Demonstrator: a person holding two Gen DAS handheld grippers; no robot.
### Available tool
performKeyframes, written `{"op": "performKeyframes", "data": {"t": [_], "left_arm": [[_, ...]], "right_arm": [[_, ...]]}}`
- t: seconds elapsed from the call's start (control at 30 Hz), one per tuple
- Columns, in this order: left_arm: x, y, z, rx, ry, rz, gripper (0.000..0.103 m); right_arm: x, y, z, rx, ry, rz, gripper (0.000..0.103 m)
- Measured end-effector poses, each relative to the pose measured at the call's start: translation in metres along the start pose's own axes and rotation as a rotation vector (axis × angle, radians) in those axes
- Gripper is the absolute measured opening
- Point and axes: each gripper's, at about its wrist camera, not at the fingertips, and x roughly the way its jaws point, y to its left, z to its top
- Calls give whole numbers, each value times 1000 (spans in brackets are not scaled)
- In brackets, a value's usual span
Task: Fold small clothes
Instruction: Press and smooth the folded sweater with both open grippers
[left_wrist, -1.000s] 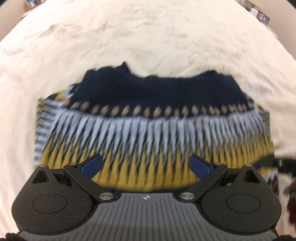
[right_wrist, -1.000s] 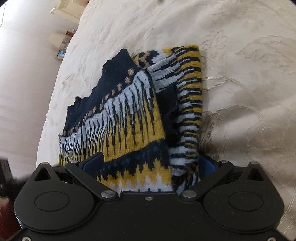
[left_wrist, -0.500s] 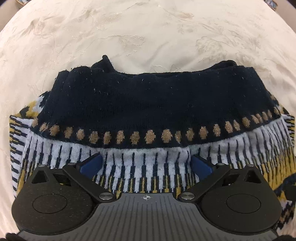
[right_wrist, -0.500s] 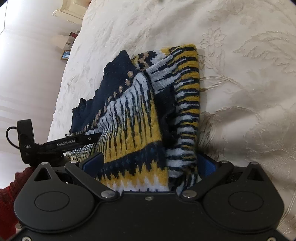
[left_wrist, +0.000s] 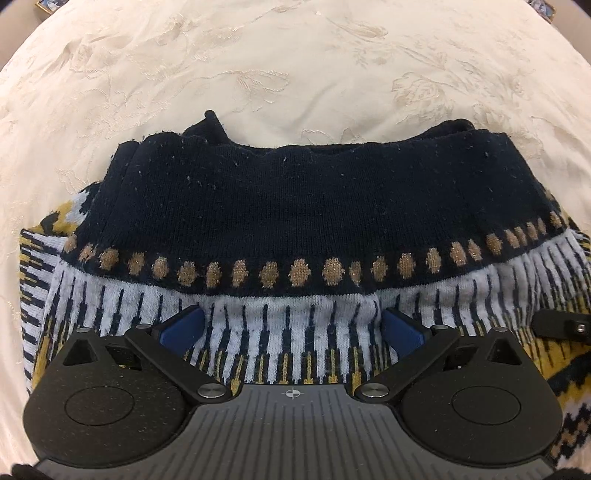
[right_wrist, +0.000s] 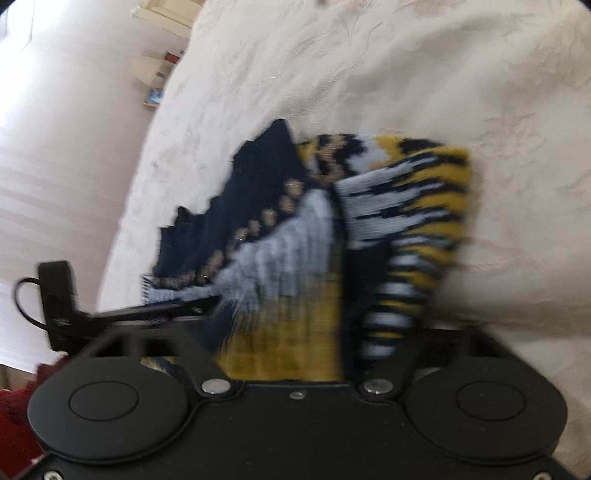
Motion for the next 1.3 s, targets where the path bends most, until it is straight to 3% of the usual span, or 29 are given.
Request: {"op": "performKeyframes", "data": {"t": [0.17,0.33,0.47,0.6,0.73,0.87,1.0,1.17,1.3], "left_arm": [[-5,0,8,1,20,-1,103],[-13,3,24,-19,-40,18,103],[0,8,36,-52,-33,26,103],[11,3,41,-19,-27,50,103],[3,7,41,-24,-30,28,103],[-26,15,20,-26,-68,22,101],[-47,21,-22,-46,-35,3,101],[-37,23,-69,-36,57,16,102],[-22,22,-80,-7,61,28,103]], "right_arm": [[-3,1,-1,-34,8,-11,41],[-2,2,-2,-23,8,-22,41],[-2,0,-3,3,5,-21,42],[-2,1,-3,23,2,-22,45],[-2,0,-3,45,0,-19,45],[-2,0,-1,52,6,-17,46],[-1,3,-1,55,5,-24,50],[-2,12,-5,40,-1,-36,60],[-3,17,-8,39,-7,-63,62]]}}
